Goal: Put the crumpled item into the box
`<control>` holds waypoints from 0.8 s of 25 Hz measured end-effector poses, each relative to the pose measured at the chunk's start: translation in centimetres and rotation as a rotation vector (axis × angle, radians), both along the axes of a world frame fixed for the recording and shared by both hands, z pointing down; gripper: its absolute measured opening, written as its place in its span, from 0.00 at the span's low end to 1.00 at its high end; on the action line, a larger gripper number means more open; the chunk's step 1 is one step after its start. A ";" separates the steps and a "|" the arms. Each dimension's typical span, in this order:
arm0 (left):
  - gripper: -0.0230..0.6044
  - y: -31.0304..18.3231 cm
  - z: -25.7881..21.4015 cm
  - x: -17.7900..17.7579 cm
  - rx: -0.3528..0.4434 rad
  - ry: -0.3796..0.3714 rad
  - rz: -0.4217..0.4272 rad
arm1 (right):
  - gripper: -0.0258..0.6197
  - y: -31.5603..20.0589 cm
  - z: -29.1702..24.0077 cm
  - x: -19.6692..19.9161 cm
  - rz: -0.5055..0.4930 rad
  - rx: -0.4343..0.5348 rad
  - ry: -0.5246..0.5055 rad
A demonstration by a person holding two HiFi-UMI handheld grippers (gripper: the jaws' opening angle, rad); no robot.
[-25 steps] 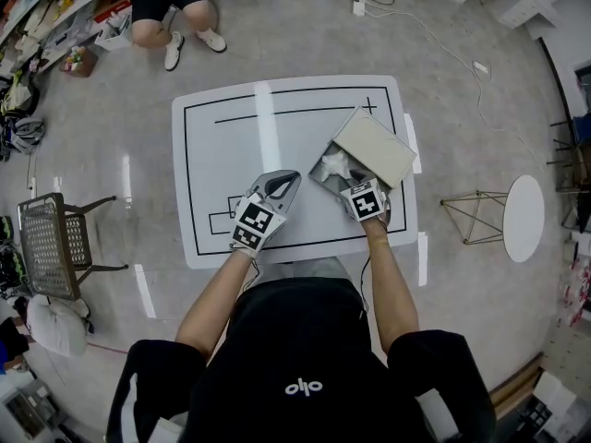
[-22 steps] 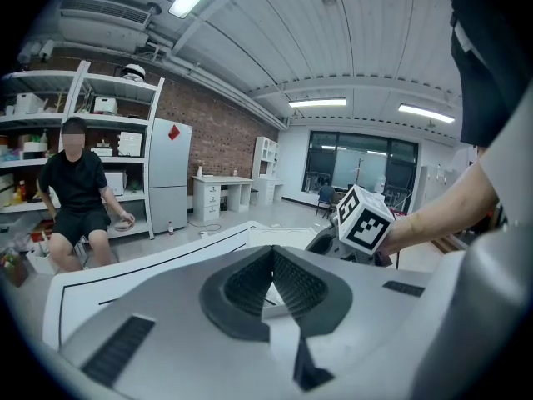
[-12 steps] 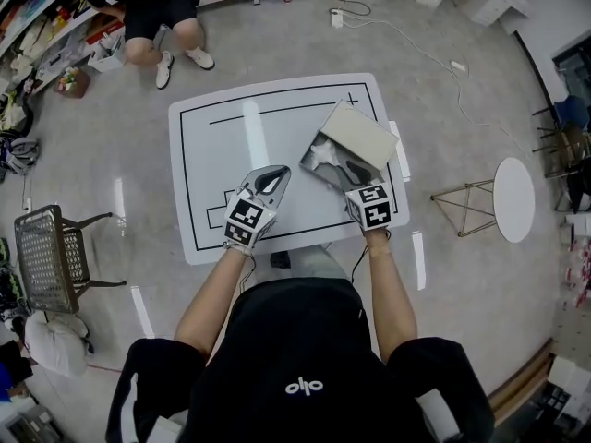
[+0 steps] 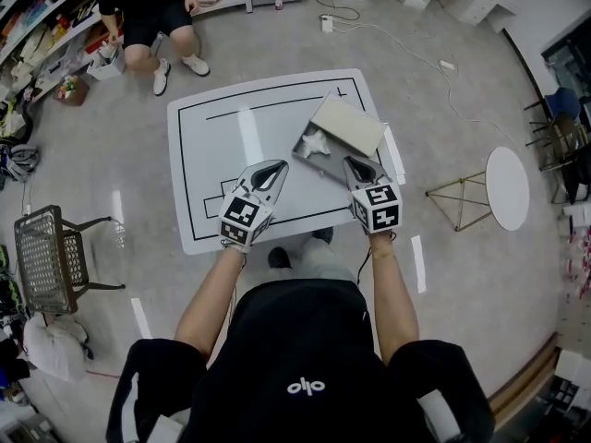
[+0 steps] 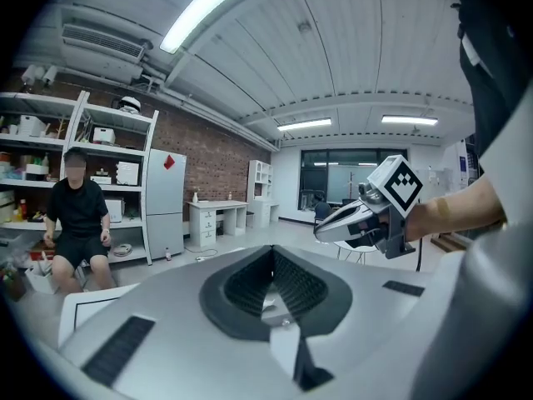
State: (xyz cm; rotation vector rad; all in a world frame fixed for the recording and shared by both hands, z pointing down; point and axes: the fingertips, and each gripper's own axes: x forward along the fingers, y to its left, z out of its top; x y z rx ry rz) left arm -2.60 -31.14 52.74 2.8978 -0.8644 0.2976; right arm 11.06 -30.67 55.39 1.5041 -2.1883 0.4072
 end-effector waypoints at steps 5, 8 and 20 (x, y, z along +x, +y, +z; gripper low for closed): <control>0.05 0.7 -0.7 1.1 0.015 0.000 -0.018 | 0.06 1.1 -0.6 1.7 0.004 0.004 -0.012; 0.05 0.8 -1.0 2.3 0.015 -0.006 -0.045 | 0.06 1.6 -1.0 3.2 -0.011 0.017 -0.021; 0.05 1.6 -1.6 9.5 0.027 -0.010 -0.142 | 0.05 2.9 -2.4 10.2 -0.128 0.054 -0.050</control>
